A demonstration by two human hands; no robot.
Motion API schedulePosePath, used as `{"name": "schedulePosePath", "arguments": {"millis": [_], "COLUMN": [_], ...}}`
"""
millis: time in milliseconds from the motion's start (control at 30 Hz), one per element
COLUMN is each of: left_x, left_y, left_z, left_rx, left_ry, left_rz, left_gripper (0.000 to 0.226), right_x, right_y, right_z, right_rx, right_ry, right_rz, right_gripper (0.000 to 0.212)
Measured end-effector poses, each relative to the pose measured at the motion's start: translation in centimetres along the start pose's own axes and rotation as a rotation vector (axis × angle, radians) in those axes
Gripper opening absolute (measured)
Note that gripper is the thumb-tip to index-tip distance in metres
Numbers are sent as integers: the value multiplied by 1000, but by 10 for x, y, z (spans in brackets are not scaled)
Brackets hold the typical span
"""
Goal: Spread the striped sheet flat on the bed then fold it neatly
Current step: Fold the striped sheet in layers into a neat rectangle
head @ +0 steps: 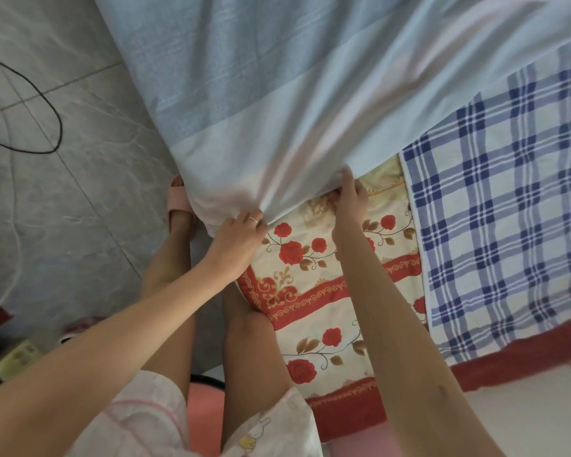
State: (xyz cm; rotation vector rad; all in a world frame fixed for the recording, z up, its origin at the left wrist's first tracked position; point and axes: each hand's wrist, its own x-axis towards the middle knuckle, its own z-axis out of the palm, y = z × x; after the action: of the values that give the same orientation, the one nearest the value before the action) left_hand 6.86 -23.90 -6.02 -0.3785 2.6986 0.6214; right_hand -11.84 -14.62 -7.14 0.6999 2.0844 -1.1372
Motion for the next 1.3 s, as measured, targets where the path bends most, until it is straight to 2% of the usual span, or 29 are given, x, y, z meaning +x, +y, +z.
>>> {"name": "schedulePosePath", "arguments": {"millis": [100,167,233,267,333,433,500,667,767,833,900,967,1067,1133,1200,1300], "left_x": [1,-3,-10,-14,-22,-19,-16,-13,-16,-21,-28,-35,-35,-28,-25,-27], "left_y": [-5,-10,-12,-10,-8,-5,-8,-25,-27,-22,-13,-3,3,-1,-10,-18], "left_z": [-16,-19,-13,-11,7,13,13,10,5,1,2,10,31,37,40,40], "left_rx": [-206,-312,-428,-525,-833,-1517,-1974,-2380,-2542,-2630,-2721,-2724,-2593,-2549,-2596,-2758], "left_ry": [64,129,239,289,338,271,248,326,508,636,695,669,631,655,675,738], "left_rz": [-83,-134,-258,-373,-752,-1425,-1579,-1656,-1633,-1566,-1502,-1507,-1674,-1717,-1704,-1571], "left_gripper": [33,28,22,24,31,30,23,21,15,11,14,18,19,21,20,28], "right_x": [0,3,4,3,1,-3,-3,-14,-20,-21,-22,-24,-27,-27,-30,-36], "right_y": [-13,-22,-25,-23,-16,-6,-1,14,21,25,28,33,34,32,31,29], "right_z": [12,16,17,16,11,3,1,8,11,9,5,4,11,15,21,28], "right_rx": [-112,-56,38,55,21,2,48,158,254,338,386,388,319,307,307,210], "right_ry": [-53,-61,-62,-50,1,20,-40,-400,-484,-509,-525,-517,-426,-354,-306,-390], "right_rz": [-29,37,80,79,48,-6,35,213,245,240,230,219,213,237,273,221], "right_gripper": [39,27,20,21,26,20,24,29,24,21,22,23,27,28,30,39]}}
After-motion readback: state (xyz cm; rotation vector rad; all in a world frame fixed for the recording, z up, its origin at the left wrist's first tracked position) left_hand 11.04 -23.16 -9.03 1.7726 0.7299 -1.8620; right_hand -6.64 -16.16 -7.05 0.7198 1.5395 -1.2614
